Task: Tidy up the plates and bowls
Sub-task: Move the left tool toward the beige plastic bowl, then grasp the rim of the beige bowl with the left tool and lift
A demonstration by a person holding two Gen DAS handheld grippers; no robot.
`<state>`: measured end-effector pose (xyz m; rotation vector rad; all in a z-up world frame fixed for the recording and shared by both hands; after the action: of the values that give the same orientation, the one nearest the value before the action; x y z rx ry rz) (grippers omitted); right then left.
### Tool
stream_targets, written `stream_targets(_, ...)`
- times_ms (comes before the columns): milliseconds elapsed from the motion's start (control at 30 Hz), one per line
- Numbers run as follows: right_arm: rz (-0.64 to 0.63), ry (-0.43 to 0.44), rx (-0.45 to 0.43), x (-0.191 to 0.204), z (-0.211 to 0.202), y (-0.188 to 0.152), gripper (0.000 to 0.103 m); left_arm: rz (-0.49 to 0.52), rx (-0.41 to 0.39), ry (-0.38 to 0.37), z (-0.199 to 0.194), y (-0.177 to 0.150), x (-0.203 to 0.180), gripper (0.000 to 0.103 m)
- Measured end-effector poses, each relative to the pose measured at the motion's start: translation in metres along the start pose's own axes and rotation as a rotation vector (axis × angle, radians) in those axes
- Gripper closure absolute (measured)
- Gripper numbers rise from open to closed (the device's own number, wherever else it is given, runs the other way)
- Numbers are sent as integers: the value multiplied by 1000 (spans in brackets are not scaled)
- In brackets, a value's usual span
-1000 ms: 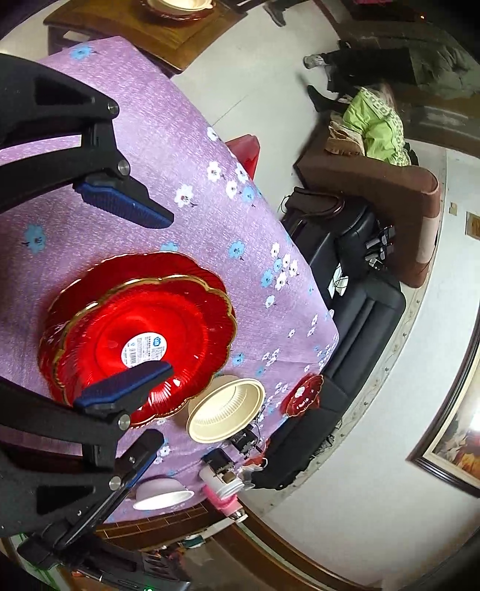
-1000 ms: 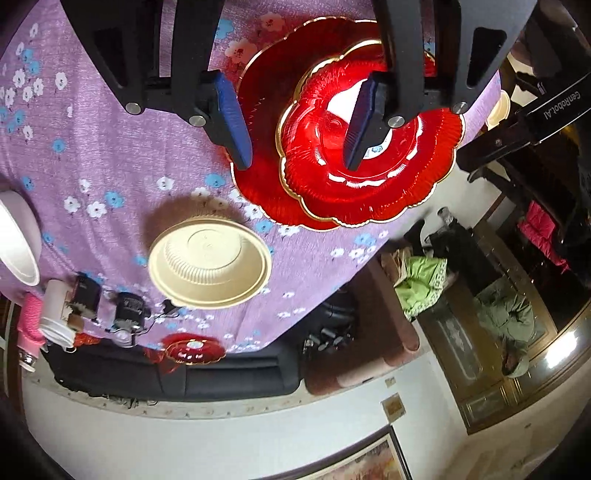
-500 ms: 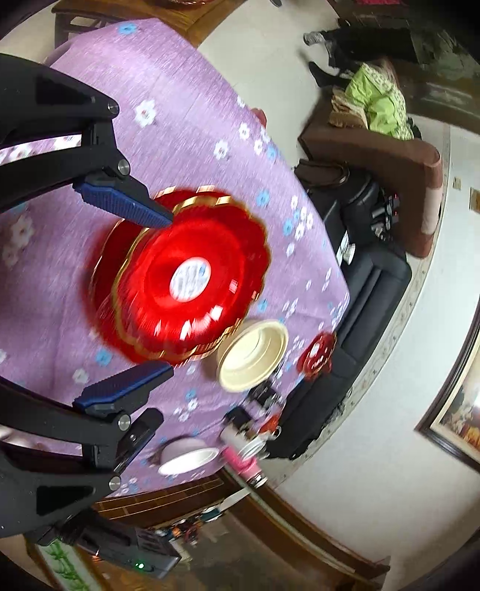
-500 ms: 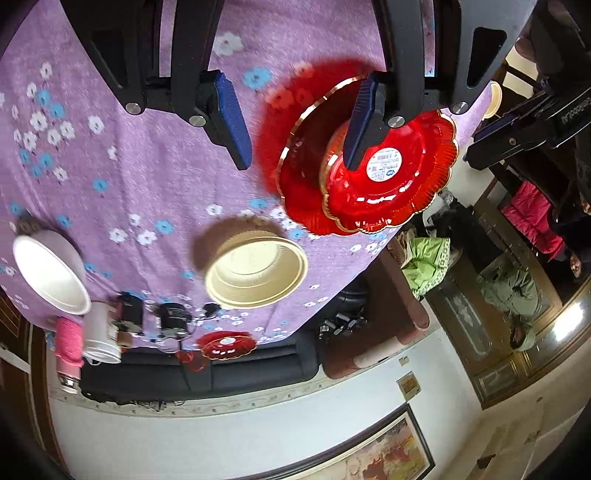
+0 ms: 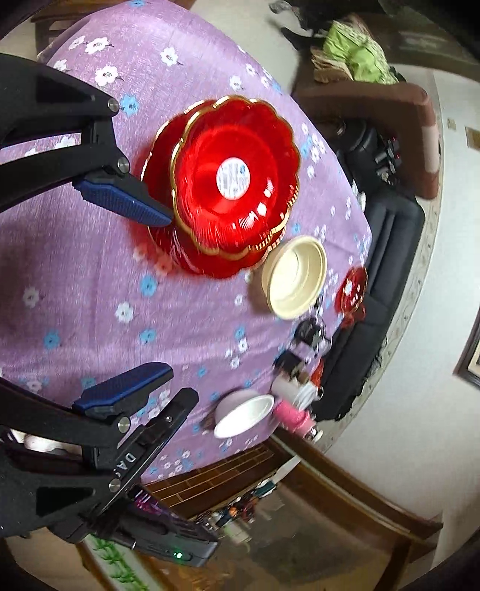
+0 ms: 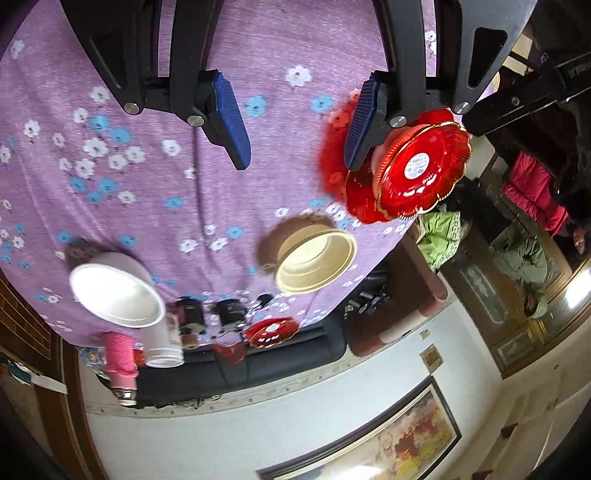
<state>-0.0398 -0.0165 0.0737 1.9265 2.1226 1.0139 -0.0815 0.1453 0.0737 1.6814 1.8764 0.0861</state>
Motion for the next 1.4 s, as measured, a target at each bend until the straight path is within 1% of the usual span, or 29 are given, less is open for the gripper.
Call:
stream_targets(67, 7, -8, -15, -6, -7, 2, 45, 4, -16, -13, -8, 2, -2, 27)
stream_targets(133, 21, -18, -29, -13, -15, 4, 45, -8, -46, -11, -17, 5, 1, 19)
stream_targets(200, 31, -24, -42, -20, -22, 5, 43, -15, -61, -3, -20, 6, 2, 18)
stream_targets(267, 41, -35, -49, -27, -22, 7, 41, -6, -53, -6, -16, 6, 2, 18)
stream_targets(333, 52, -34, -42, -31, -16, 10, 41, 8, -39, -14, -12, 5, -1, 18)
stream_targets(467, 71, -14, 0, -28, 3, 14, 41, 28, -30, -20, -10, 4, 1, 18)
stream_targets(767, 36, -29, 62, -7, 36, 13, 41, -7, -9, -33, 2, 11, 25, 18)
stream_targets(867, 26, -33, 85, -2, 49, 17, 41, -17, 2, -44, 5, 20, 34, 18)
stream_targets(967, 14, -35, 87, 2, 55, 25, 41, -38, 24, -52, 6, 40, 46, 18)
stream_targets(1067, 2, -39, 86, 4, 60, 40, 41, -48, 56, -48, 6, 69, 57, 18)
stream_targets(1200, 0, -46, 74, 3, 68, 71, 41, -61, 56, 17, 8, 116, 77, 18)
stream_targets(1267, 9, -30, 74, 0, 74, 83, 41, -80, 65, 52, 20, 139, 87, 18)
stream_targets(1300, 18, -23, 81, -2, 80, 90, 41, -87, 76, 54, 28, 149, 90, 18)
stream_targets(1400, 53, -2, 117, -7, 101, 108, 41, -119, 146, 17, 62, 177, 100, 18)
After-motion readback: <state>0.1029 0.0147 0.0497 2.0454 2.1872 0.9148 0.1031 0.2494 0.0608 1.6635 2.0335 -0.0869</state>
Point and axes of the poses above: each gripper's, at about its wrist camera, not at the fingertips, and z roughly the way its jaws point, x to its left, y to its top, the point moved 8 cm from there along z, roughly the way its jaws point, and after that the axes turned 14 degrees about x, right-handed, at the moved point
